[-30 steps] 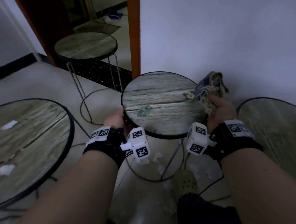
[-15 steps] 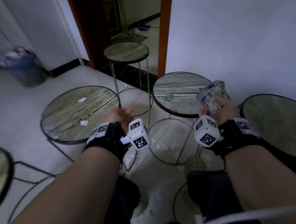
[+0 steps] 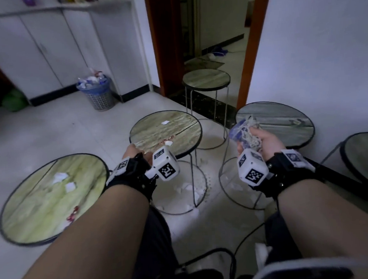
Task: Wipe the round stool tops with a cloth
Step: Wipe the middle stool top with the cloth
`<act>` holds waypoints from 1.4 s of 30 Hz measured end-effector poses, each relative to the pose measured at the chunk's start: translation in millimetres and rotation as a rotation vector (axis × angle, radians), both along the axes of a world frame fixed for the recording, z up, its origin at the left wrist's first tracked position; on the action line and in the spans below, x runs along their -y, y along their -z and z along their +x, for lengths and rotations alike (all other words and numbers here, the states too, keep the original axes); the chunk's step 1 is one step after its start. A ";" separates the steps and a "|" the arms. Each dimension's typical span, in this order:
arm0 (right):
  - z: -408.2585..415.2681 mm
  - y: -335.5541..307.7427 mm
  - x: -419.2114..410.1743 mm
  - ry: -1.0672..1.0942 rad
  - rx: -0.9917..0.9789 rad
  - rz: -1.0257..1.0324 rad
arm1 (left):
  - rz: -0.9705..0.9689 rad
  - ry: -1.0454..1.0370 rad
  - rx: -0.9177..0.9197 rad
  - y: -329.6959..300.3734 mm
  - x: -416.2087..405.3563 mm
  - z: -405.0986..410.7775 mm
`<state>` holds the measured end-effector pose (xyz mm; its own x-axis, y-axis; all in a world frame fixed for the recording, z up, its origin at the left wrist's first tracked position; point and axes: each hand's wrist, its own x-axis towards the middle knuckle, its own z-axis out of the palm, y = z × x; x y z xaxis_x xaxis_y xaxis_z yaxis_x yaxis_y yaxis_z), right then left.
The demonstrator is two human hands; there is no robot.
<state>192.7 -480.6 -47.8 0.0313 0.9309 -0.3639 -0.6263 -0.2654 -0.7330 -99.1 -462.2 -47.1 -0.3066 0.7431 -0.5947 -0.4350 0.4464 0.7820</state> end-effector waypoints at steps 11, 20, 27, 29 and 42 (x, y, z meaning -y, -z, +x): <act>-94.8 42.4 -85.1 0.020 0.038 -0.060 | -0.178 -0.025 0.058 48.6 -44.8 -60.0; -108.0 69.5 -143.9 -0.022 0.160 -0.008 | -0.001 0.057 0.316 67.4 -68.8 -53.9; -97.0 64.7 -117.9 -0.132 0.255 -0.091 | -0.041 0.051 0.344 48.2 -46.5 -42.3; -89.3 67.5 -106.6 -0.122 0.276 -0.119 | -0.082 0.059 0.350 48.7 -38.2 -35.2; -53.6 36.9 -4.5 -0.055 0.359 -0.173 | -0.095 0.006 0.309 30.5 53.8 -21.6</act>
<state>139.1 -476.1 -84.7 0.1369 0.8608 -0.4901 -0.3196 -0.4299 -0.8444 -120.7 -516.1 -77.6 -0.0961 0.6814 -0.7256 -0.6424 0.5144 0.5681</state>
